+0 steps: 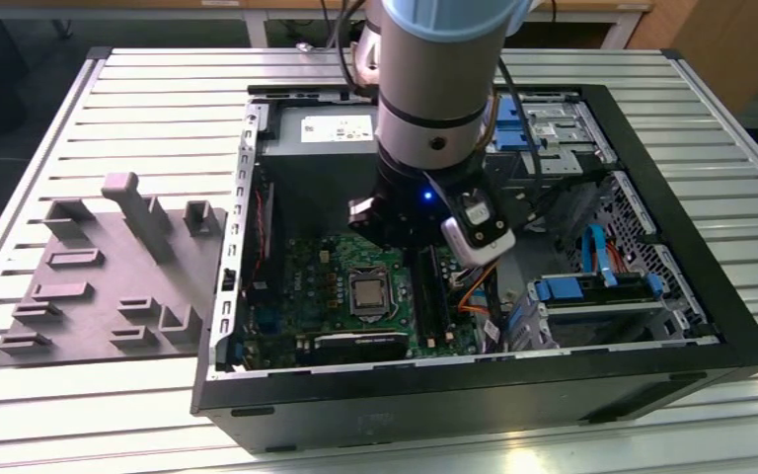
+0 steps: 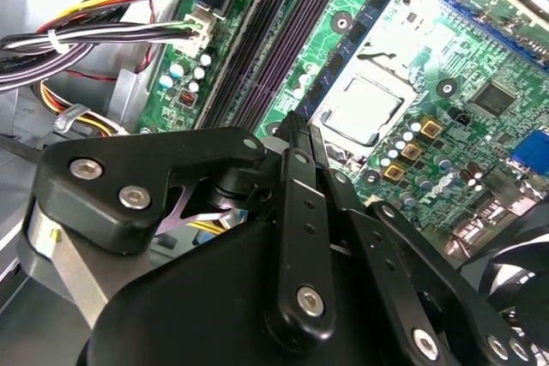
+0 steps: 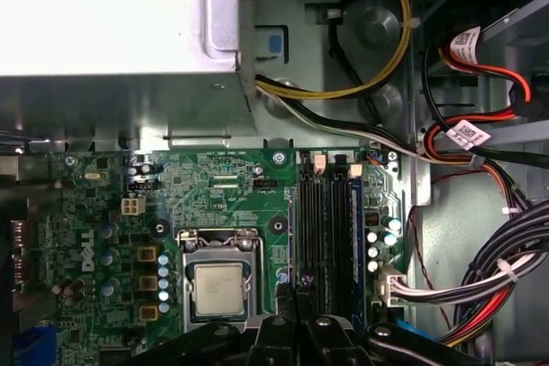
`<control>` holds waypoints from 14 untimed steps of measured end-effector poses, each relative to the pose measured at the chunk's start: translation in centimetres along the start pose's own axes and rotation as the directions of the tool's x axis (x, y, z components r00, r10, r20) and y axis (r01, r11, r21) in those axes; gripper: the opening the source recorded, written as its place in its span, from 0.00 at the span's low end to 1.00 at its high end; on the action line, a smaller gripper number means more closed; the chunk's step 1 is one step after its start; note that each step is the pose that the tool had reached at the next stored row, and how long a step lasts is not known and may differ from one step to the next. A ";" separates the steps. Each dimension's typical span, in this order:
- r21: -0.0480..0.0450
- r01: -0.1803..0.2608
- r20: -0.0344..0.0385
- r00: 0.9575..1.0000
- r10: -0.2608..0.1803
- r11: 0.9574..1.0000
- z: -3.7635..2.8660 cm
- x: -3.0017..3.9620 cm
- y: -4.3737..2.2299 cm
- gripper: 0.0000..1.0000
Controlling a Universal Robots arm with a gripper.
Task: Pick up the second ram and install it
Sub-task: 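Insert the second ram into the second slot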
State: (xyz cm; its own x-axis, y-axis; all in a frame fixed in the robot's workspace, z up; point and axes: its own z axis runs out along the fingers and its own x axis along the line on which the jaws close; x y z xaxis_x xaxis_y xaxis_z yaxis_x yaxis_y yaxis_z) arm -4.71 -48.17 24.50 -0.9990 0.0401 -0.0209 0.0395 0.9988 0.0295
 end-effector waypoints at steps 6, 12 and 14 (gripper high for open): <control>0.000 0.001 0.000 1.000 -0.001 1.000 0.15 -0.28 0.01 0.12; 0.000 0.002 0.000 1.000 -0.002 1.000 0.24 -0.50 0.01 0.12; 0.000 0.002 0.000 1.000 -0.002 1.000 0.27 -0.57 0.02 0.12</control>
State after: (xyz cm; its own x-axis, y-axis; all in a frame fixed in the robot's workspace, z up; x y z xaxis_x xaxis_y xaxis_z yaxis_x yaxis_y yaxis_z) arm -4.14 -48.17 24.24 -0.9991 0.0377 -0.0209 0.0371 0.9989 0.0295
